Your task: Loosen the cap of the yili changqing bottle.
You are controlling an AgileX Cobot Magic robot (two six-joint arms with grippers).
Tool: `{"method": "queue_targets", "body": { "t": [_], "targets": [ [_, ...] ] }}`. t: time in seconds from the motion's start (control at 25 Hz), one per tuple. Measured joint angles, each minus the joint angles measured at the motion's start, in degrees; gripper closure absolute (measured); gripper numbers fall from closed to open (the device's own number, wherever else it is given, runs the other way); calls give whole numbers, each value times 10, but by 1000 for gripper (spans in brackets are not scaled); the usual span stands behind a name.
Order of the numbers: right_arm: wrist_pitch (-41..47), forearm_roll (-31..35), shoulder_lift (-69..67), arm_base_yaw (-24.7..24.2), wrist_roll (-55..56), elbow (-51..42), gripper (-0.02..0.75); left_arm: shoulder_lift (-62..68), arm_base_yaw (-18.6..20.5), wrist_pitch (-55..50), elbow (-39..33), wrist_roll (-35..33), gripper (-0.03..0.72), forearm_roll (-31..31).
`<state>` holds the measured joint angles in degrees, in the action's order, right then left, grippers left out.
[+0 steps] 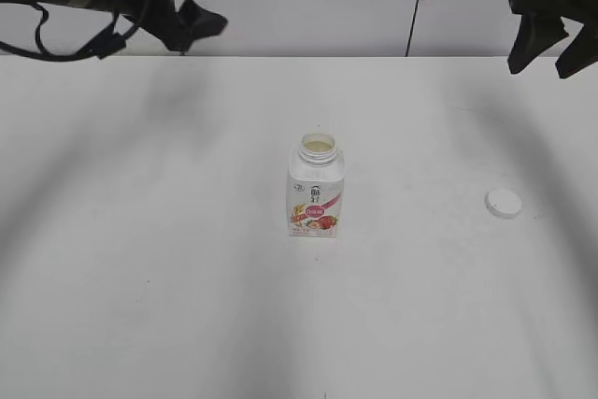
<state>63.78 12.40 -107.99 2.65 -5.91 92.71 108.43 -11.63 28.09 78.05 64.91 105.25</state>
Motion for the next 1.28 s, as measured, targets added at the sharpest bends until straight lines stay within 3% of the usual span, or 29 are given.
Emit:
{"method": "queue_targets", "body": {
  "t": [0.16, 0.28, 0.36, 0.44, 0.56, 0.68, 1.04, 1.28],
  "targets": [
    [26, -9, 5, 0, 0, 1, 250, -2, 1, -257, -8, 37, 97, -33],
    [49, -25, 6, 0, 0, 1, 250, -2, 2, -396, -15, 33, 97, -168],
    [55, -34, 7, 0, 0, 1, 250, -2, 4, -459, -17, -31, 97, -297],
    [56, -47, 8, 0, 0, 1, 250, -2, 4, -487, -17, -136, 97, -464],
    [56, -53, 10, 0, 0, 1, 251, -2, -6, -533, -16, -292, 97, -667],
    [57, -56, 10, 0, 0, 1, 251, -2, -17, -619, 6, -364, 97, -780],
    [59, -57, 38, 0, 11, 1, 253, -2, -20, -924, 116, -468, 170, -929],
    [59, -57, 93, 0, 18, -8, 255, -21, -20, -976, 120, -487, 253, -966]
  ]
}}
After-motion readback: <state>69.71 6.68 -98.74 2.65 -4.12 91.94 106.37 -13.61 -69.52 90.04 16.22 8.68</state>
